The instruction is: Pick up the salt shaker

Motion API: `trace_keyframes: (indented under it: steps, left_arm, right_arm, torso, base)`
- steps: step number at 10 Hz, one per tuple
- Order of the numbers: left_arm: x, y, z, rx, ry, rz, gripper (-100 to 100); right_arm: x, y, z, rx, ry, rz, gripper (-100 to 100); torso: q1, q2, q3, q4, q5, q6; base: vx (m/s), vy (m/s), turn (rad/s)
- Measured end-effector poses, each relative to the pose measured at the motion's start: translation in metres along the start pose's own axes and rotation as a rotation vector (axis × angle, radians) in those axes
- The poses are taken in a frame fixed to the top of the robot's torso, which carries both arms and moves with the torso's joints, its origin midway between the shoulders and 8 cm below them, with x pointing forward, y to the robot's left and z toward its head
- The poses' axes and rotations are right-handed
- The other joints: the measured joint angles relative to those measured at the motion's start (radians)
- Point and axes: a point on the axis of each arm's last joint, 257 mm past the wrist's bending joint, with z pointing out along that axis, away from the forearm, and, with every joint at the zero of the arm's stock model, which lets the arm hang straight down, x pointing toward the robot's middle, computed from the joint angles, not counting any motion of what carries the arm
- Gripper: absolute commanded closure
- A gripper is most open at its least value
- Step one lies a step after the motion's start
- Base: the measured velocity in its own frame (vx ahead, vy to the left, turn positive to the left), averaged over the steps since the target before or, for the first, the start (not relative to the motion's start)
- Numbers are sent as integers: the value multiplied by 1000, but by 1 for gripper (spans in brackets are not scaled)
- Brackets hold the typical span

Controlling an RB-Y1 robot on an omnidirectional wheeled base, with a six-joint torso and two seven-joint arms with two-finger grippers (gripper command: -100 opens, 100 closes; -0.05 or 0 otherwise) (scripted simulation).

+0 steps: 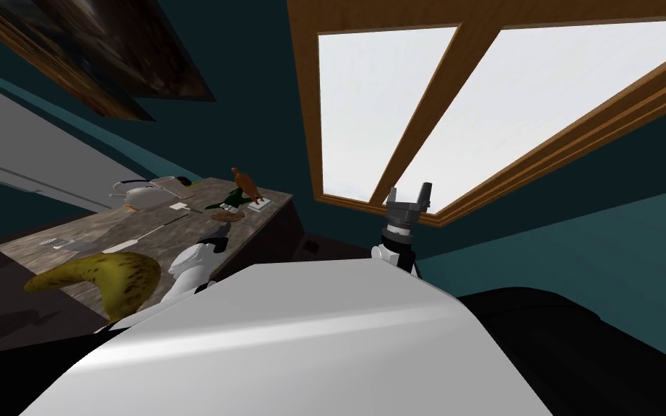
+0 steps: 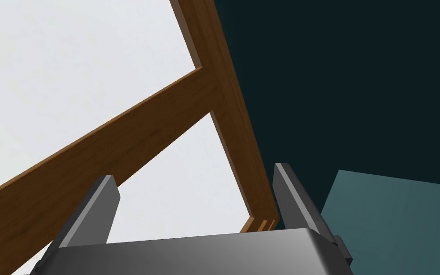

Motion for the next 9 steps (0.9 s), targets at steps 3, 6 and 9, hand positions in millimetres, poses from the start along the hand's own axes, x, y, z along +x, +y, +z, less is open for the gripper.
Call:
trace_keyframes:
  steps: [3,6,9]
  left_arm:
    - [-9,-2,1,24,-3,24,-100]
    - [-20,-5,2,54,-8,43,-100]
    - [-25,-10,3,65,-15,43,-100]
  right_arm:
    - [0,0,0,0,0,0,0]
    - [0,0,0,0,0,0,0]
    - [0,0,0,0,0,0,0]
  torso:
    - [3,-14,-9,-4,1,0]
    - [2,-15,-9,-4,1,1]
    - [1,-4,-3,-2,1,0]
  base:
    - [201,27,33]
    - [197,26,-13]
    - [29,11,-76]
